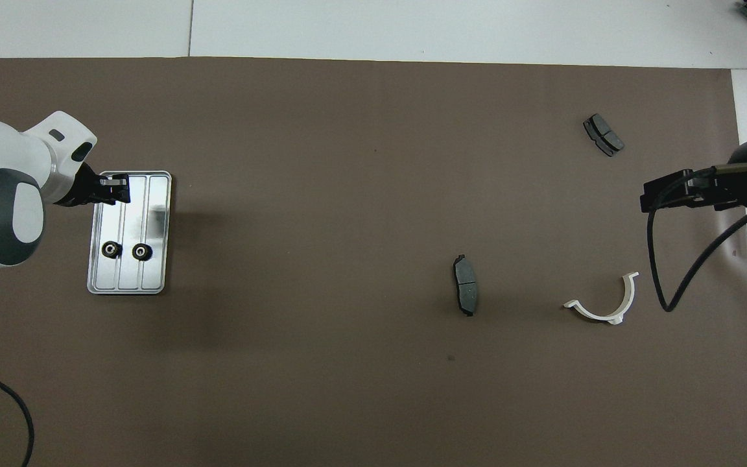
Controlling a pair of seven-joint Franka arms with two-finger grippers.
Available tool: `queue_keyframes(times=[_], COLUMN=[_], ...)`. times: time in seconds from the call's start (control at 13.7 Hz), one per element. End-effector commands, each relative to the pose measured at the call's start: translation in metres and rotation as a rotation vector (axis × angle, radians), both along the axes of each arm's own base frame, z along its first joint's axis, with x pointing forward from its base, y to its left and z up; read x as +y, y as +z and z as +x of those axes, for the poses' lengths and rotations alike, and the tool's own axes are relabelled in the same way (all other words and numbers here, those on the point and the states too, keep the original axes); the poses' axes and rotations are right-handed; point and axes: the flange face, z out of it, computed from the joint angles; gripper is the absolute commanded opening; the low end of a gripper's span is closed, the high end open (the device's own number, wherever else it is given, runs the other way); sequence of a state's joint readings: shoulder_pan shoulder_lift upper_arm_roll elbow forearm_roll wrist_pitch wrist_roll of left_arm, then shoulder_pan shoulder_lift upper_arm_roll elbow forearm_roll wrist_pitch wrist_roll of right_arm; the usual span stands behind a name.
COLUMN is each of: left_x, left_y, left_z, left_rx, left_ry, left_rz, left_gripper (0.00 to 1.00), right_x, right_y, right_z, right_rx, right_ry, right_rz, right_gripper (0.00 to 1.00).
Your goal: Place bearing gear from tray to pile
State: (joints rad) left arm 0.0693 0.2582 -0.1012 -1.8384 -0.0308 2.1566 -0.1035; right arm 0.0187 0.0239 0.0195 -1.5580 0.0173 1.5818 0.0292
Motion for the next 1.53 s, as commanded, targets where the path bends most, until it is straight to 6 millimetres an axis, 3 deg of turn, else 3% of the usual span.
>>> queue_keyframes(times=[0.0,0.29,0.44,0.51,0.66,0.87,1.38,1.46], left_x=[-0.078,-0.208,-0.276,-0.300,-0.321,-0.350,-0.349,-0.354], left_y=[0.015,0.015,-0.016,-0.029,-0.031,-0.058,-0.084,-0.088], left_z=[0.004,-0.008,-0.020,-0.023,-0.025,-0.035,-0.044,-0.049], left_rx=[-0.005,-0.126,-0.133,-0.138,-0.176,-0.196,-0.211,-0.204], left_ry=[0.092,0.211,0.196,0.217,0.276,0.259,0.251,0.241], left_rz=[-0.011,-0.106,-0.135,-0.157,-0.215,-0.249,-0.258,-0.254], left_gripper=[0.00,0.00,0.00,0.00,0.00,0.00,0.00,0.10], right_x=[0.000,0.030,0.030,0.032,0.044,0.051,0.050,0.050], right_y=[0.001,-0.003,-0.006,-0.006,-0.012,-0.026,-0.039,-0.041], right_z=[-0.004,0.000,0.000,0.000,-0.004,-0.015,-0.020,-0.023], right_rx=[-0.024,-0.080,-0.103,-0.104,-0.095,-0.096,-0.107,-0.103], right_ry=[-0.028,-0.097,-0.089,-0.082,-0.057,-0.046,-0.046,-0.043], right_rz=[0.005,0.016,0.020,0.026,0.027,0.027,0.027,0.026], right_gripper=[1.00,1.00,1.00,1.00,1.00,1.00,1.00,1.00])
